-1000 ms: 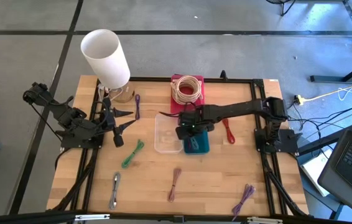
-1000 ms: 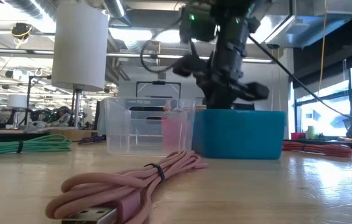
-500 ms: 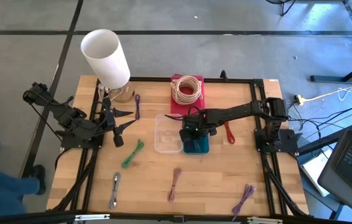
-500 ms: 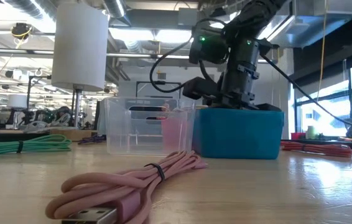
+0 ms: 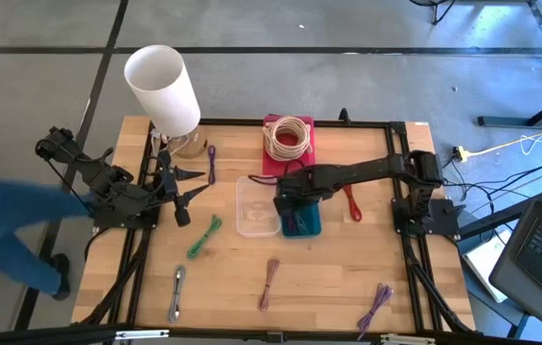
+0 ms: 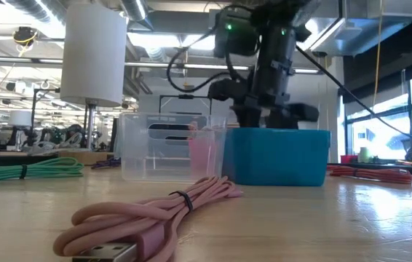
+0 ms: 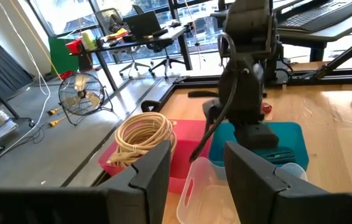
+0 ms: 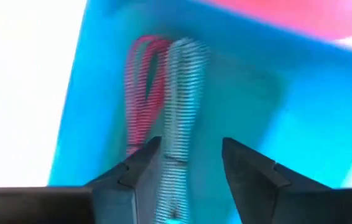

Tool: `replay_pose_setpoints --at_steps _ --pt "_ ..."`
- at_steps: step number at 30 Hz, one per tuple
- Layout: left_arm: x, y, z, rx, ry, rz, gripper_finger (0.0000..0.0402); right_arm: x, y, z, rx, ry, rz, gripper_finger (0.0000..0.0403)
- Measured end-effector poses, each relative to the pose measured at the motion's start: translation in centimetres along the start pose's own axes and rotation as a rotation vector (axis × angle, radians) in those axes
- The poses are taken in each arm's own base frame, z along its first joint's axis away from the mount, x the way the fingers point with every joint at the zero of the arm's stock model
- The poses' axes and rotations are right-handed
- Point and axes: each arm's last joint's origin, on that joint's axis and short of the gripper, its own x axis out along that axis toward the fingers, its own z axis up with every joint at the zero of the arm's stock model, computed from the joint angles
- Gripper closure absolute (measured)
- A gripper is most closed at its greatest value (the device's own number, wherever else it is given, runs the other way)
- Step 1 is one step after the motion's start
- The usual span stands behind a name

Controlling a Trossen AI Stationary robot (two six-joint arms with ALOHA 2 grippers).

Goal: Pick & Place USB Port
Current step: Put the purple patterned charger cable into the blue bin

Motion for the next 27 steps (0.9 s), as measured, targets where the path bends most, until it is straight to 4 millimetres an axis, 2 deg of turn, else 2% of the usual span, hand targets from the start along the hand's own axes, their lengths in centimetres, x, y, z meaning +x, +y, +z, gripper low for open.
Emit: replay_pose_setpoints --at_steps 4,8,12,16,22,27 --pt "0.0 0.0 0.0 -0.002 -0.002 0.0 0.0258 -2.8 0.2 -0.1 -0.067 -0.061 -0.161 0.023" --pt "0.0 0.0 0.0 -0.001 -0.002 0.001 0.0258 -6.6 1.0 -0.7 -0.136 -0.116 -0.269 0.0229" --pt "0.0 0.0 0.0 -0.009 -0.001 0.006 0.0258 -10.8 2.0 -1.5 -0.199 -0.21 -0.301 0.0229" --pt "0.0 0.0 -0.1 -0.102 0.006 -0.01 0.0258 -15.4 2.7 -2.2 -0.231 -0.362 -0.294 0.0229" --pt "-0.3 1.1 -1.6 -0.443 0.1 0.04 0.0258 -21.4 3.0 -2.4 -0.215 -0.616 -0.161 0.0228" --pt "-0.3 3.1 -4.4 -0.743 0.304 0.234 0.0258 -24.4 2.7 -2.2 -0.251 -0.705 -0.118 0.0228"
